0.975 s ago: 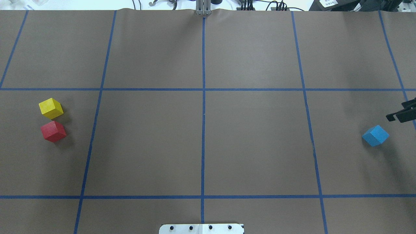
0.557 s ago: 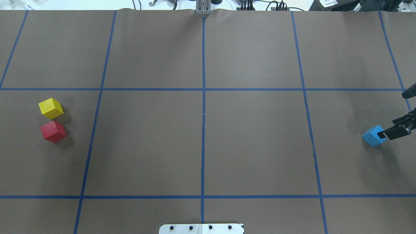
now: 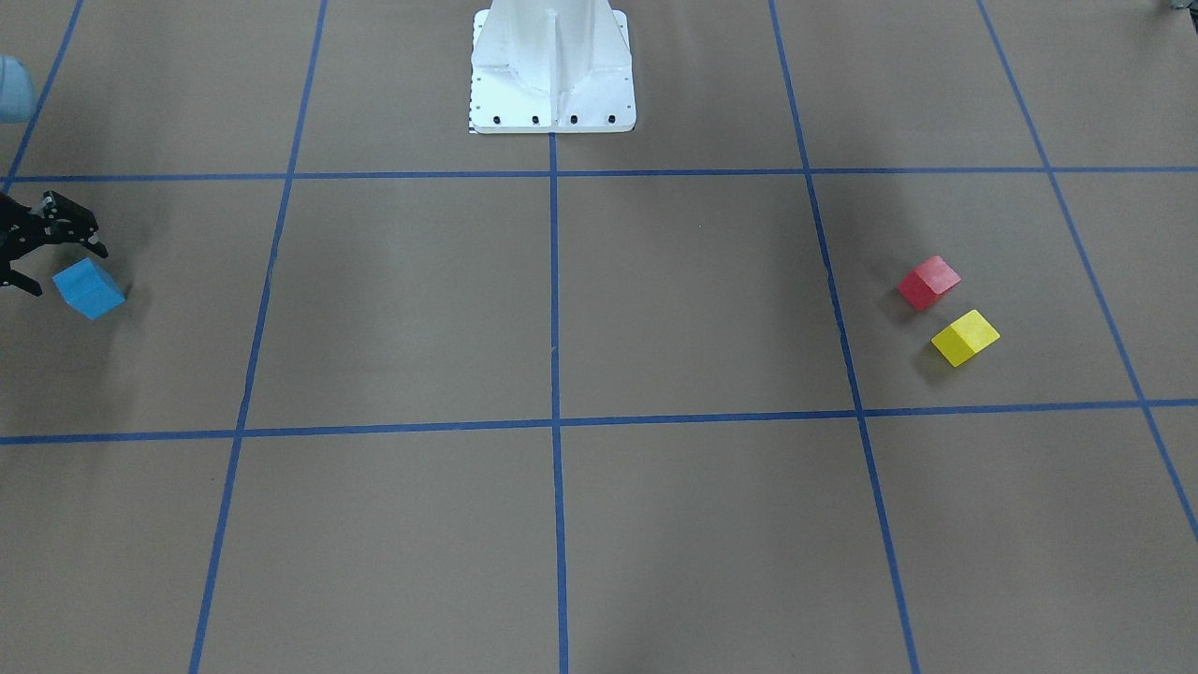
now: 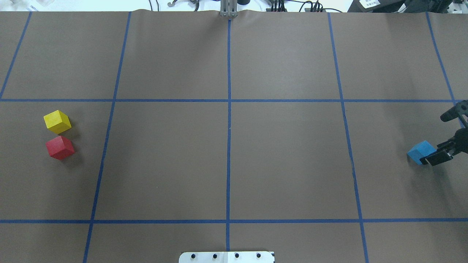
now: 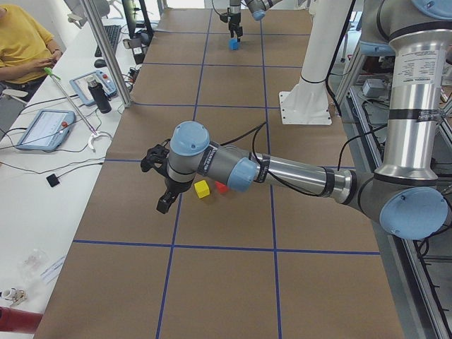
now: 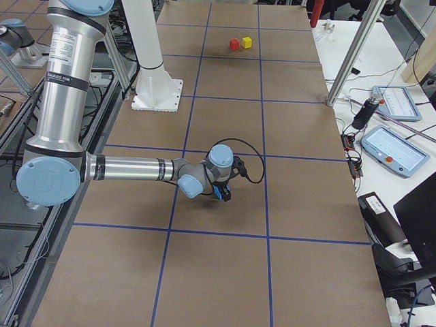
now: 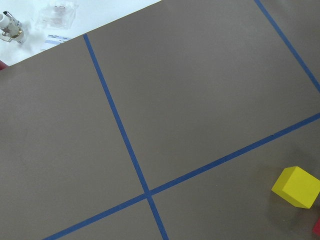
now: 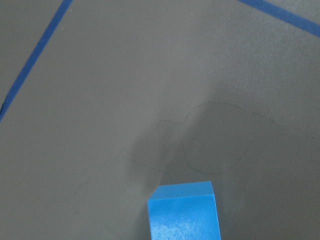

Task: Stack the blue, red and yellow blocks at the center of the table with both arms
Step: 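Lower the right gripper onto the blue cube and close on it, then carry the blue cube with the right gripper to the table center and release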

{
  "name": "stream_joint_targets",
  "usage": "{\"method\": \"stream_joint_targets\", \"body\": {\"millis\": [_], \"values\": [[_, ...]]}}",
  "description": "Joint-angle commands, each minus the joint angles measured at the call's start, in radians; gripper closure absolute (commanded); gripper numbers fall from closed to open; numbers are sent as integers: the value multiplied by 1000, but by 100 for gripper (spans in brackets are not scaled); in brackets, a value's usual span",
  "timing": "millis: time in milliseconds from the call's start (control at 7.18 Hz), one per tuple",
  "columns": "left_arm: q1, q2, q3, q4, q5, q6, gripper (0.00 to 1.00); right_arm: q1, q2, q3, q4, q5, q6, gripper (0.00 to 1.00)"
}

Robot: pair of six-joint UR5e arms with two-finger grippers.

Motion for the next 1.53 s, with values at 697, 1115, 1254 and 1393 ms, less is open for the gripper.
{"method": "stream_joint_targets", "body": {"millis": [697,1115,1254,1393], "values": [[0,5,-2,-2,-2,0,0,-51,134,-29,-18,-47,8,100],[0,6,4,0,-2,0,0,-94,399,-26,-252,-51,220,100],[0,5,6,0,-2,0,0,-161,494,-29,-329,-91,302,100],[0,5,7,0,-2,0,0,-234,618,-31,-451,-169,428,100]]}}
